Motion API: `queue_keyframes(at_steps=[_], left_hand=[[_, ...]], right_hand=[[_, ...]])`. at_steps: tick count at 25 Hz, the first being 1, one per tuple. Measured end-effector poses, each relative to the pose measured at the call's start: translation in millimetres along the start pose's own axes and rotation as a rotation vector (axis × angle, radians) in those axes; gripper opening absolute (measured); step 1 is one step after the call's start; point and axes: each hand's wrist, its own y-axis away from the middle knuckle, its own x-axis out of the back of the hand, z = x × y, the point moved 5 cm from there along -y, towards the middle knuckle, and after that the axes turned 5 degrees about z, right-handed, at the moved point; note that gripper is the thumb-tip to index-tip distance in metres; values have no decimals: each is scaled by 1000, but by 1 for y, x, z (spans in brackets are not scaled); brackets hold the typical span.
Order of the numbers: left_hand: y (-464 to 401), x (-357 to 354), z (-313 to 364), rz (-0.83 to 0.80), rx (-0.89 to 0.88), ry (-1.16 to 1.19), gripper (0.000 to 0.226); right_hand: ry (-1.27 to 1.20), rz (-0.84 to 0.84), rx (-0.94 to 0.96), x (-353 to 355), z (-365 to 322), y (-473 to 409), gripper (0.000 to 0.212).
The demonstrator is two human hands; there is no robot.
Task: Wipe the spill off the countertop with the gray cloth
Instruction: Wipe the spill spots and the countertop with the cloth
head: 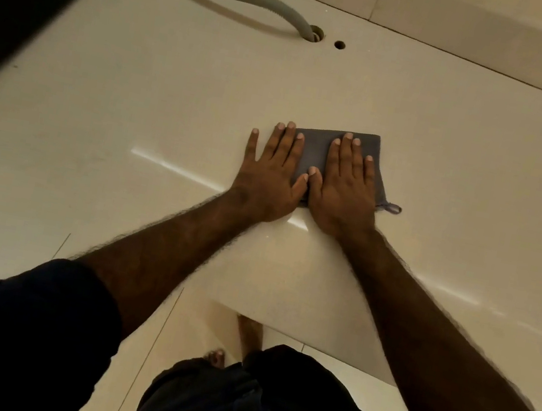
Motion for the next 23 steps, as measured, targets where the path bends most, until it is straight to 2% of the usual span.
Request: queue_keyframes(at_steps=[5, 11, 16, 23], left_hand=[[48, 7, -48, 5, 67, -42, 78], [119, 8, -54, -4, 103, -27, 83], [162, 4, -14, -3, 27, -33, 83], [143, -7, 84, -44, -244, 11, 82]], right_hand=[[-15, -5, 75, -11, -57, 15, 75], [-41, -54, 106, -18, -85, 80, 76], [-32, -48, 71, -15, -65, 146, 77], [29, 9, -182, 0, 18, 210, 78]])
